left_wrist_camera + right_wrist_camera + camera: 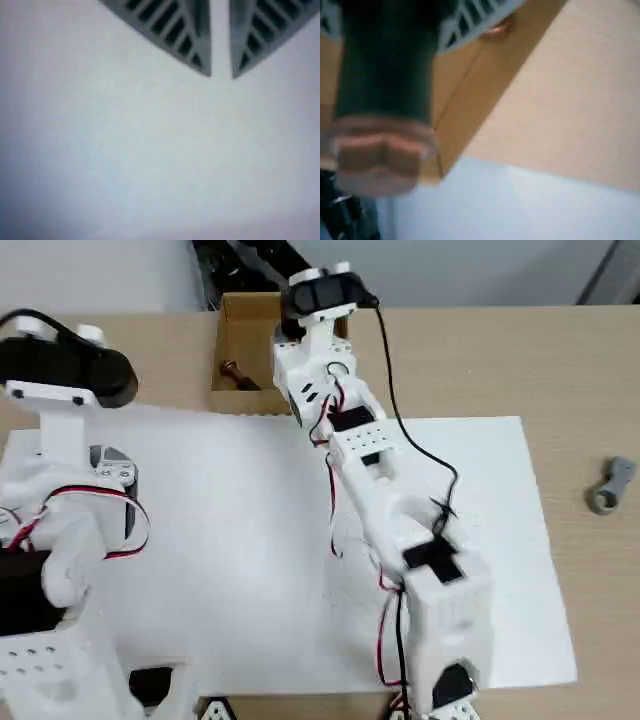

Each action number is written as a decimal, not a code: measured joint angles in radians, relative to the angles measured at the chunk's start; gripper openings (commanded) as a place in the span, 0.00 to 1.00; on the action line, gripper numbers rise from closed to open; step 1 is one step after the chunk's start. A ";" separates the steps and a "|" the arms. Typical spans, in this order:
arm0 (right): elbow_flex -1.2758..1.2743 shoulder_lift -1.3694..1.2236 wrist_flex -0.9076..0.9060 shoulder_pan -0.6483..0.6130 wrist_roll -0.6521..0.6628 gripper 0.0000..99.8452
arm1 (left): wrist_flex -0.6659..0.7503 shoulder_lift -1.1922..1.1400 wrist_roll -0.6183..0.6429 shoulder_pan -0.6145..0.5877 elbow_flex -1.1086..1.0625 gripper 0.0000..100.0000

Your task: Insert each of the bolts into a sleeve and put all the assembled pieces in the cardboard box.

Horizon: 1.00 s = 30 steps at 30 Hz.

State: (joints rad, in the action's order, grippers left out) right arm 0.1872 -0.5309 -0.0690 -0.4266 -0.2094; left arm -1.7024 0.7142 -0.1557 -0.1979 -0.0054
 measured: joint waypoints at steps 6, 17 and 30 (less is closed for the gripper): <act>0.169 -0.198 -0.005 0.000 0.000 0.00 | -0.006 0.000 -0.003 0.000 0.000 0.01; 0.190 -0.229 -0.092 0.000 0.000 0.17 | -0.006 0.000 -0.003 0.000 0.000 0.01; 0.213 -0.100 -0.224 0.000 0.000 0.06 | -0.006 0.000 -0.003 0.000 0.000 0.01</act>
State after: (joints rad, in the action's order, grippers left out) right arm 0.4005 -0.6306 -0.2931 -0.4266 -0.2094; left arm -1.7085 0.7142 -0.1588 -0.1979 -0.0054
